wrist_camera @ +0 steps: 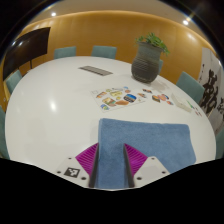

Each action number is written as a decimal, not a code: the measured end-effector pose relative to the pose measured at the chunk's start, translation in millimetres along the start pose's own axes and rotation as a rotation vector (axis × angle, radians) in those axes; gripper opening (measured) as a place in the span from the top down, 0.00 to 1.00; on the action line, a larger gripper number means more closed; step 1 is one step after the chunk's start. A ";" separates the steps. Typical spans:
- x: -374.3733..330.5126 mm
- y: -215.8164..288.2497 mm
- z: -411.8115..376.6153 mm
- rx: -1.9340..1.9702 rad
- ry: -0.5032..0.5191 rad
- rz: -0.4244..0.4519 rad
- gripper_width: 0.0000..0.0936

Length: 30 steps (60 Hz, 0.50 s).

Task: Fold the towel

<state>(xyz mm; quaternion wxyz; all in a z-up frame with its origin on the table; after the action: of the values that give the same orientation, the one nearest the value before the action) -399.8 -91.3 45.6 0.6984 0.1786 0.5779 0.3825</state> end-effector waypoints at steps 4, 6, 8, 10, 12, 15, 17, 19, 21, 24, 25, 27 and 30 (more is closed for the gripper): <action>1.5 -0.6 -0.4 -0.055 -0.007 0.016 0.80; 0.3 1.0 1.1 -0.071 -0.019 0.010 0.87; 0.8 -0.4 2.3 -0.085 -0.017 0.007 0.90; 0.1 -0.6 2.4 -0.097 -0.012 0.000 0.91; -0.3 -0.2 2.6 -0.091 -0.002 -0.009 0.92; -1.9 2.0 1.6 -0.058 0.029 -0.022 0.92; -4.9 4.5 -0.7 -0.023 0.062 -0.029 0.92; -12.2 7.0 -4.2 0.013 0.104 -0.033 0.92; -21.7 11.8 -8.6 0.051 0.152 -0.029 0.92; -39.7 21.7 -16.1 0.104 0.228 -0.010 0.92; -46.5 25.5 -18.3 0.124 0.255 -0.002 0.92; -60.6 34.4 -21.5 0.165 0.311 0.018 0.92; -83.6 48.6 -23.4 0.218 0.380 0.052 0.92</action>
<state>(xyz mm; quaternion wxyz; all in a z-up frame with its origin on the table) -441.1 -126.5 129.1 0.5436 0.1928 0.7323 0.3622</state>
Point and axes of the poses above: the point between the fingertips, and its own axes, seen from behind it with the camera up: z to the right, y up, x forward, the way the camera looks, the point moved 8 cm from there along -x, backward, against the way the camera looks, and after that the axes turned 11 degrees about -x, right-handed, at the moved point
